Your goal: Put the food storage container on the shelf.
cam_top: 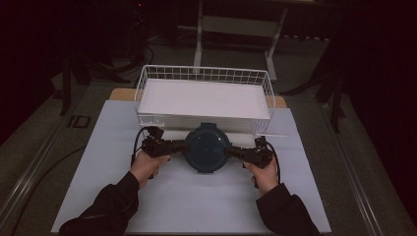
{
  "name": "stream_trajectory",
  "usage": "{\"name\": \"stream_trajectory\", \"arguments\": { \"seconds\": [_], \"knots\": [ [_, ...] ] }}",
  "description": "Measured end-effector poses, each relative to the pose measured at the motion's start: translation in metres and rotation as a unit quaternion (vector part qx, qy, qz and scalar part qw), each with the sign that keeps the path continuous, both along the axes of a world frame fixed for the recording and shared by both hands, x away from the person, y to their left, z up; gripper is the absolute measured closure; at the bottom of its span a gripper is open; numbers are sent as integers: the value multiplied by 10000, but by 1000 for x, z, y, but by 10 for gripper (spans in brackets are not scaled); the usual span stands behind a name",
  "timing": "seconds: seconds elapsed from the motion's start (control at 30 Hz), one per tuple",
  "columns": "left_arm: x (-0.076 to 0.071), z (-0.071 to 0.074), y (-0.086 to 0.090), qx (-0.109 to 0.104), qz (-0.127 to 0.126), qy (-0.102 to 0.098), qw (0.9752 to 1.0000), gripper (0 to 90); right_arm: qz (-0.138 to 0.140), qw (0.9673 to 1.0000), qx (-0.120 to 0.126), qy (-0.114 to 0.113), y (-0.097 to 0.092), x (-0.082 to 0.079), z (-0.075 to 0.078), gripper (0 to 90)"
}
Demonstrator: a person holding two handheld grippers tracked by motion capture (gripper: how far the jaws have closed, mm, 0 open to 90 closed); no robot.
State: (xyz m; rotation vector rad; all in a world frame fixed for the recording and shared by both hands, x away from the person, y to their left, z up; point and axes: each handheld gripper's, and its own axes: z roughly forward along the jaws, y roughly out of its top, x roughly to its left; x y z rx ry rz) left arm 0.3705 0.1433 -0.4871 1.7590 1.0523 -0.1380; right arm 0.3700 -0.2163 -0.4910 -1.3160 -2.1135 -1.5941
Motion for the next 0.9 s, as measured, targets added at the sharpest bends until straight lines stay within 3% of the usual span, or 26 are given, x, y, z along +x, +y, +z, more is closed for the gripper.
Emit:
{"name": "stream_trajectory", "arguments": {
  "seconds": [0.1, 0.2, 0.37, 0.5, 0.57, 0.6, 0.63, 0.7, 0.73, 0.8, 0.9],
  "knots": [
    [7, -4, 0, 71, 5, -142, 9999, 558, -21, 10000, 11, -8, 0, 8, -7, 565],
    [10, -7, -2, 58, 135, -116, 9998, 557, -76, 10000, -3, -4, 1, 14, -11, 563],
    [17, -15, 0, 105, 166, -115, 9997, 554, -147, 9996, -240, -29, 4, 21, -12, 561],
    [20, -14, -3, 61, 216, -95, 9997, 554, -209, 9995, -233, -7, 4, 24, -13, 561],
    [23, -13, -3, 124, 221, -129, 9996, 552, -218, 9996, -151, 79, 2, 26, -14, 560],
    [24, -14, -3, 35, 174, -117, 9998, 550, -218, 9994, -87, 242, 2, 25, -13, 559],
    [24, -15, -3, -4, 168, -125, 9998, 549, -251, 9996, -110, 32, 1, 27, -16, 558],
    [24, -15, -4, 19, 230, -159, 9996, 543, -329, 9993, -155, 59, 2, 26, -16, 546],
    [26, -17, -3, 35, 285, -169, 9994, 541, -353, 9991, -227, -33, 3, 26, -16, 540],
    [27, -20, -2, -120, 342, -64, 9993, 535, -397, 9985, -360, -128, 4, 25, -14, 534],
    [24, -22, -4, -20, 406, -210, 9990, 515, -449, 9974, -494, -259, 6, 26, -12, 542]
  ]
}}
